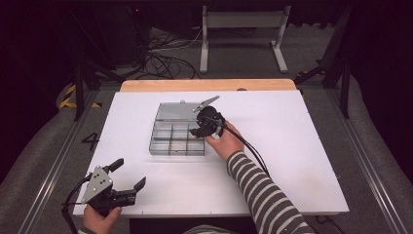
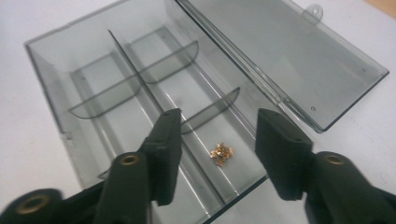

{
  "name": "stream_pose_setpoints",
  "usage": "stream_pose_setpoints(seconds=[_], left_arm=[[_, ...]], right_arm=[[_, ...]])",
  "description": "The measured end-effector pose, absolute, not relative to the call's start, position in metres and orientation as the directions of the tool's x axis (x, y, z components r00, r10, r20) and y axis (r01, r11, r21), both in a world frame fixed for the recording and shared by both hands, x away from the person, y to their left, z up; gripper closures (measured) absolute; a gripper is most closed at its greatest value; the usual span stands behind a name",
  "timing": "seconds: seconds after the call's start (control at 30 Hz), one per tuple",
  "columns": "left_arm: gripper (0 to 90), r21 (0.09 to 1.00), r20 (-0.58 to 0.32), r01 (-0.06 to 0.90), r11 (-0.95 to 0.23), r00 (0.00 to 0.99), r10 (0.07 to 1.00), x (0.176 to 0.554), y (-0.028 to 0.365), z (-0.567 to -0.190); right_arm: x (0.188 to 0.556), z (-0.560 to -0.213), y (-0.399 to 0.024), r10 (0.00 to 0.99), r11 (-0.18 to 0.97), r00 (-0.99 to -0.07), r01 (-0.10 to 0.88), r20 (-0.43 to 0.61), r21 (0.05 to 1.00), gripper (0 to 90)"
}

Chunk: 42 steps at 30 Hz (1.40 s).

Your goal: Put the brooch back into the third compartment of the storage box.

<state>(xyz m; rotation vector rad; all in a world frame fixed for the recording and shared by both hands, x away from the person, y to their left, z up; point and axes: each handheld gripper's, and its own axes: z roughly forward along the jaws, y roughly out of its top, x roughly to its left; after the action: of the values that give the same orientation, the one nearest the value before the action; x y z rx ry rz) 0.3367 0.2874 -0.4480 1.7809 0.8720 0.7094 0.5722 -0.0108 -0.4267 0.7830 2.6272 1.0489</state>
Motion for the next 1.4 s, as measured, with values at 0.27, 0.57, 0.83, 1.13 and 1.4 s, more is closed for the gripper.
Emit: stream_pose_setpoints(seconds=[0.27,0.57,0.83,1.13,1.4], left_arm=[[8.3,0.937,0.081,0.236,-0.257,0.571,0.817,0.337,0.288,-0.448],[8.3,0.937,0.081,0.236,-0.257,0.57,0.817,0.337,0.288,-0.448],[8.2,0.937,0.081,0.235,-0.257,0.57,0.818,0.337,0.287,-0.448],[8.2,0.937,0.079,0.237,-0.256,0.57,0.818,0.337,0.288,-0.448],[8.0,0.938,0.079,0.237,-0.255,0.568,0.819,0.337,0.288,-0.447]], right_arm=[[0.559,-0.412,-0.016,0.523,0.595,-0.852,0.368,0.004,0.715,33.7],[0.547,-0.396,-0.026,0.496,0.589,-0.868,0.348,0.014,0.729,19.7],[0.534,-0.386,-0.035,0.486,0.567,-0.874,0.313,-0.002,0.761,13.8],[0.529,-0.381,-0.044,0.481,0.555,-0.877,0.297,-0.009,0.777,10.8],[0.518,-0.375,-0.06,0.483,0.529,-0.876,0.287,-0.005,0.799,5.7]])
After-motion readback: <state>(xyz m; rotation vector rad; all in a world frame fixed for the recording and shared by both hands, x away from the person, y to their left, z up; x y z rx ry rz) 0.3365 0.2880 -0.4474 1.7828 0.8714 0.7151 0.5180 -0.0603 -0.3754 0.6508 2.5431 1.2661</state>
